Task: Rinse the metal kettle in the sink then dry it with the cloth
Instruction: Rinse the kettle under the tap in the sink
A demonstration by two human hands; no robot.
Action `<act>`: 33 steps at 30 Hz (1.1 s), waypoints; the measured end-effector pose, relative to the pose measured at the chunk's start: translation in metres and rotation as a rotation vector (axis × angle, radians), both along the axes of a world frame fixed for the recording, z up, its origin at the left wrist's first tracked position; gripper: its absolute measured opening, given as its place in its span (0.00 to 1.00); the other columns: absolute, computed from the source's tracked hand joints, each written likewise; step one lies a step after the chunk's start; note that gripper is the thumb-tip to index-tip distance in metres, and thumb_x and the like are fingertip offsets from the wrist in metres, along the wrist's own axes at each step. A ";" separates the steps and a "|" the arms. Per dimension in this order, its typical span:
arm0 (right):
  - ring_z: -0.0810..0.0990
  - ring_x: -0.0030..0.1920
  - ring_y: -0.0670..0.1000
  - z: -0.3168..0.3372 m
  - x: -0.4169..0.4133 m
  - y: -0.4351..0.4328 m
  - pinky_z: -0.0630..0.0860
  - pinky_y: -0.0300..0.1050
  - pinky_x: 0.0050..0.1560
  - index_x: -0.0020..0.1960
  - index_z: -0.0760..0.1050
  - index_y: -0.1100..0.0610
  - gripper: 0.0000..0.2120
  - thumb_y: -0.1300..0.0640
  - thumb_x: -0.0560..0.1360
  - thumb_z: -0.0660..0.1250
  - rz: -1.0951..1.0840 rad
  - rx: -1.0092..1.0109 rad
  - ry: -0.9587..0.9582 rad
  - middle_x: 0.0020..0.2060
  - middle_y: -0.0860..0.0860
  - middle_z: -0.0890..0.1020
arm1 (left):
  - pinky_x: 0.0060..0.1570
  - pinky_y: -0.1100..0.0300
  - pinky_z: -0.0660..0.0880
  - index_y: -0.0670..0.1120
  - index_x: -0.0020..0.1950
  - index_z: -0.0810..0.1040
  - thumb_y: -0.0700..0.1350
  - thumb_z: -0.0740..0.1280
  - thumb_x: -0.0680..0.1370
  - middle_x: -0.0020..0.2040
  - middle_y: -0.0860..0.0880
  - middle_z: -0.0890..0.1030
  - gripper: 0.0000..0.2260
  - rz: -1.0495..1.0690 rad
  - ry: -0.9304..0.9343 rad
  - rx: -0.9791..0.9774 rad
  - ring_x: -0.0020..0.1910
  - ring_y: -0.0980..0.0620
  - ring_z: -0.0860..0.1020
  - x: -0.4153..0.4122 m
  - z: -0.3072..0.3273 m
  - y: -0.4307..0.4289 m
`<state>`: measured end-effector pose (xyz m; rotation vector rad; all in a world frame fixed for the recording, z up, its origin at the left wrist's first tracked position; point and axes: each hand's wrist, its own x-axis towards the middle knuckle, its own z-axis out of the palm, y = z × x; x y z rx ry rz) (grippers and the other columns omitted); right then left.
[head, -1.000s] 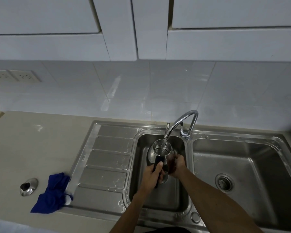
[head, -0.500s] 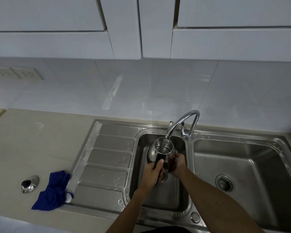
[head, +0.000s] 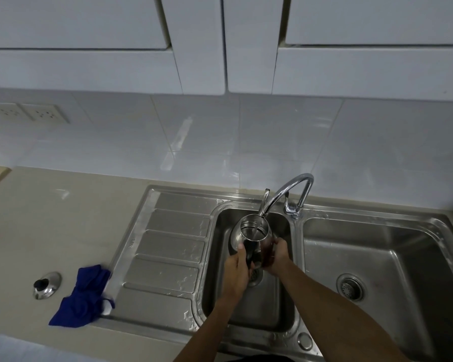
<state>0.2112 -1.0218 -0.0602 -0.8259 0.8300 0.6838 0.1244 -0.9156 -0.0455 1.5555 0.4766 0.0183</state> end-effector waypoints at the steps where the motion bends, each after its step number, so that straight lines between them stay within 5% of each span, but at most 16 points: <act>1: 0.77 0.54 0.62 0.003 -0.001 0.000 0.75 0.55 0.51 0.55 0.78 0.61 0.26 0.42 0.80 0.51 -0.008 -0.004 -0.001 0.53 0.63 0.80 | 0.27 0.67 0.70 0.45 0.33 0.78 0.51 0.53 0.86 0.24 0.51 0.77 0.25 -0.001 -0.001 0.000 0.24 0.59 0.74 0.000 0.000 0.000; 27: 0.77 0.45 0.60 0.013 0.004 -0.007 0.74 0.51 0.43 0.48 0.77 0.63 0.24 0.45 0.81 0.53 0.020 -0.143 0.022 0.42 0.61 0.81 | 0.27 0.61 0.71 0.48 0.28 0.74 0.50 0.59 0.84 0.24 0.52 0.75 0.24 0.170 -0.053 0.106 0.23 0.57 0.73 0.007 0.001 -0.014; 31: 0.77 0.35 0.54 -0.044 0.040 -0.027 0.73 0.43 0.33 0.44 0.79 0.58 0.21 0.42 0.65 0.62 0.034 -0.435 -0.149 0.34 0.55 0.79 | 0.28 0.60 0.71 0.45 0.28 0.74 0.50 0.59 0.84 0.24 0.50 0.75 0.24 0.201 -0.055 0.101 0.23 0.56 0.74 0.011 0.002 -0.017; 33: 0.78 0.38 0.57 -0.023 0.052 -0.031 0.72 0.48 0.38 0.44 0.78 0.60 0.16 0.48 0.70 0.63 0.165 -0.685 -0.268 0.37 0.56 0.78 | 0.28 0.60 0.71 0.46 0.28 0.73 0.49 0.59 0.84 0.24 0.50 0.75 0.24 0.203 -0.053 0.094 0.23 0.57 0.74 0.011 0.002 -0.018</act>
